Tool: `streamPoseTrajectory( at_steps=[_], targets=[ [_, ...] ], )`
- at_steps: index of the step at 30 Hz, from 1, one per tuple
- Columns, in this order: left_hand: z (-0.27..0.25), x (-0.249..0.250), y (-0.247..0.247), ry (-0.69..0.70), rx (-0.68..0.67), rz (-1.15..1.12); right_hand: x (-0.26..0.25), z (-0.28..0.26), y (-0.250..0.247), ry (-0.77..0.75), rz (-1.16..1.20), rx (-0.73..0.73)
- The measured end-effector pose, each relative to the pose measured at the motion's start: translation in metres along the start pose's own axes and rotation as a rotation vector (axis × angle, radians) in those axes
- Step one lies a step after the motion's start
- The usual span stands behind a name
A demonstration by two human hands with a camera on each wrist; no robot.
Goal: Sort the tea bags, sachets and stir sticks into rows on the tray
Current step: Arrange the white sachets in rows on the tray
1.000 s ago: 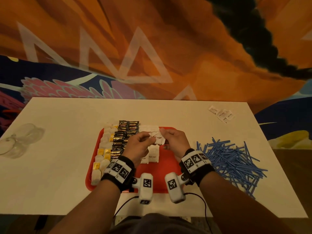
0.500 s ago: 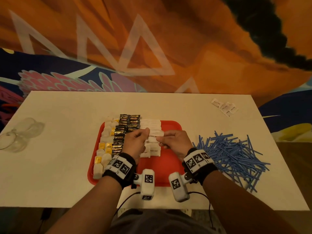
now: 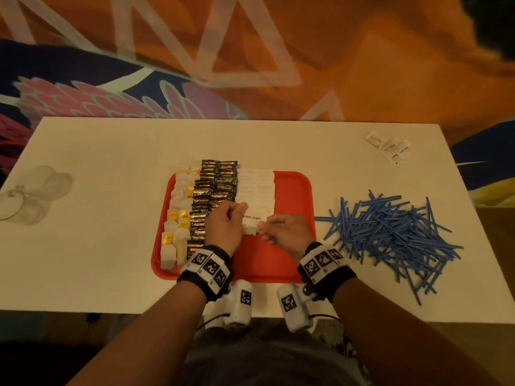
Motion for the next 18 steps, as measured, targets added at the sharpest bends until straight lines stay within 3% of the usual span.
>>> streamPoseTrajectory(
  at_steps=[8, 18],
  targets=[
    [0.004, -0.058, -0.009, -0.255, -0.154, 0.021, 0.045, 0.023, -0.011, 0.094, -0.243, 0.090],
    [-0.002, -0.075, -0.038, -0.285, -0.195, -0.033, 0.071, 0.055, -0.014, 0.193, -0.397, 0.211]
  ],
)
Point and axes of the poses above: each hand's wrist, its own z-axis towards the middle knuckle, its own y-axis out of the palm, x = y × z, the point moved 4 cm from there along z, towards the middle knuckle, and after that the axes turned 1 degree about -y, right-handed, at the moved point
